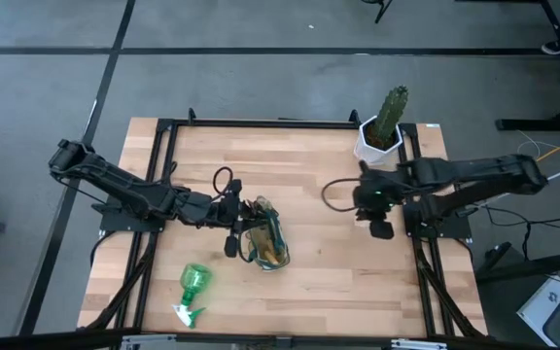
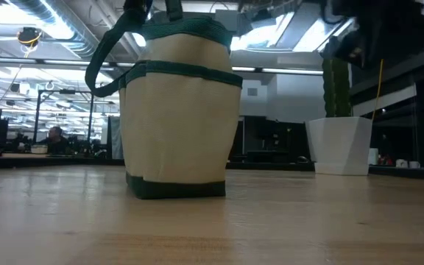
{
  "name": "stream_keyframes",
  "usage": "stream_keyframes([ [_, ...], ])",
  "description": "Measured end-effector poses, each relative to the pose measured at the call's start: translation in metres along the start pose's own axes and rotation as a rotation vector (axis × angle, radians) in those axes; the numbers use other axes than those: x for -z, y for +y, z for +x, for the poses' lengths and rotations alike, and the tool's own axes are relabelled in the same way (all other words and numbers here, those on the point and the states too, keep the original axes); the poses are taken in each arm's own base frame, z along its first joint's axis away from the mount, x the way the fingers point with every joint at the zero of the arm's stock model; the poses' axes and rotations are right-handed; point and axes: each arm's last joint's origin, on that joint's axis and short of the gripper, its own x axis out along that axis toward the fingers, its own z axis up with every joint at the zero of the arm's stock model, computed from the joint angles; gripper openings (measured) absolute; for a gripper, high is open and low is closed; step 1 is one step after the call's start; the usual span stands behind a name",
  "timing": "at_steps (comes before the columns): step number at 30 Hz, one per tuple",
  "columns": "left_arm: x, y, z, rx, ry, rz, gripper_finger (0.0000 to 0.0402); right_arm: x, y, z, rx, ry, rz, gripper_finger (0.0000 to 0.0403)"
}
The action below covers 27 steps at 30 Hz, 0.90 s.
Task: Pick & Place Garden tools in Gardening bag
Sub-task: Put the green shear scissors into the gardening bag
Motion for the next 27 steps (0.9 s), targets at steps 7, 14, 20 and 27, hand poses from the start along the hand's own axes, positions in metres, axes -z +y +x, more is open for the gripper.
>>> stream_keyframes([
  [7,0.0,-0.002,0.002,0.049,-0.007,0.002,0.0032,0.03,0.003,0.015,-0.098,-0.349,0.032,0.0062],
  [14,0.002,-0.003,0.003,0.096,0.013,0.02,0.003,0.04,0.007,0.045,-0.197,-0.657,-0.078,0.0062],
  [20,0.012,-0.008,0.01,0.092,0.057,0.007,0.0036,0.04,0.004,0.056,-0.12,-0.839,-0.152,0.0062],
  [27,0.022,-0.009,0.02,0.034,0.074,-0.004,0.003,0.037,0.004,0.058,-0.04,-0.889,-0.242,0.0062],
])
